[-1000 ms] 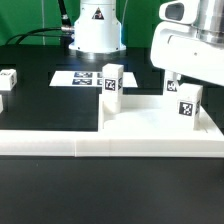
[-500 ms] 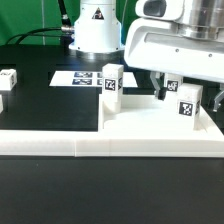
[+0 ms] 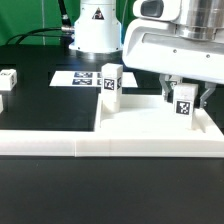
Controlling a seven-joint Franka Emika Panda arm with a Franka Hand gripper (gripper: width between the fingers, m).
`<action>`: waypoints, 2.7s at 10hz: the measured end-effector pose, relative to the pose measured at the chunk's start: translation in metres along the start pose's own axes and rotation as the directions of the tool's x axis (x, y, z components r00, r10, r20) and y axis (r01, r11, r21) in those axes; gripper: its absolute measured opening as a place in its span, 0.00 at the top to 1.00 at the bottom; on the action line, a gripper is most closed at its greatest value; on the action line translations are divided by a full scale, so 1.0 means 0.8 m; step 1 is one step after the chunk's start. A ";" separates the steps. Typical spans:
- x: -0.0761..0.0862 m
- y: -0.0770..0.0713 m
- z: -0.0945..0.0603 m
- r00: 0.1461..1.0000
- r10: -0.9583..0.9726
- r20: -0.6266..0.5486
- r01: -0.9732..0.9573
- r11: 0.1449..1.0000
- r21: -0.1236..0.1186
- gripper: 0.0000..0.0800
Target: Assemble square table
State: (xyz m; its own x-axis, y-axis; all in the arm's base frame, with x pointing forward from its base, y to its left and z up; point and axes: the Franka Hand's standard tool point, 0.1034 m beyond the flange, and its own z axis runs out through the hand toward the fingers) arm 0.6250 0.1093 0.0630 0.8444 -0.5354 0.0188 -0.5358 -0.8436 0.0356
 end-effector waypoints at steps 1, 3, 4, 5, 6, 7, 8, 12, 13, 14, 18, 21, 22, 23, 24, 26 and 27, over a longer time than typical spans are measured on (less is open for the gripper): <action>0.000 0.000 0.000 0.998 0.063 0.000 -0.063 0.998 0.000 0.64; 0.000 0.000 0.000 0.986 0.166 0.001 -0.166 0.986 0.001 0.64; 0.000 -0.001 0.000 0.975 0.220 0.001 -0.220 0.975 0.001 0.64; -0.001 -0.001 0.000 0.953 0.303 0.002 -0.303 0.953 0.002 0.64; 0.000 -0.002 0.000 0.918 0.396 0.002 -0.396 0.918 0.014 0.64; 0.002 -0.002 0.001 0.861 0.508 0.009 -0.508 0.860 0.051 0.64; 0.002 -0.001 0.002 0.784 0.619 0.050 -0.621 0.780 0.077 0.64; -0.004 -0.014 0.002 0.379 0.911 0.165 -0.925 0.365 0.108 0.64; -0.004 -0.015 0.002 0.322 0.931 0.171 -0.946 0.308 0.103 0.64; -0.003 -0.017 0.002 0.259 0.949 0.178 -0.964 0.244 0.102 0.64; 0.000 -0.007 0.003 0.159 0.971 0.178 -0.986 0.145 0.087 0.63; 0.000 -0.006 0.003 0.158 0.972 0.176 -0.986 0.145 0.086 0.34; 0.000 -0.006 0.004 0.158 0.972 0.176 -0.986 0.145 0.086 0.34; 0.000 -0.006 0.004 0.171 0.970 0.174 -0.984 0.158 0.088 0.22; 0.000 -0.007 0.003 0.220 0.961 0.170 -0.974 0.206 0.097 0.19; 0.004 -0.007 -0.004 0.509 0.848 0.144 -0.856 0.482 0.189 0.19; 0.003 0.000 -0.003 0.597 0.794 0.113 -0.794 0.565 0.223 0.19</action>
Offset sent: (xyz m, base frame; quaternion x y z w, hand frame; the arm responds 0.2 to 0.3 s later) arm 0.0000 0.0000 0.0000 0.0000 0.0000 0.1296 0.9916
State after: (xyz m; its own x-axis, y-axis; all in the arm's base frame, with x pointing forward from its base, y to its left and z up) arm 0.6268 0.1080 0.0657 0.0783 -0.9942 -0.0737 -0.9741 -0.0606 -0.2177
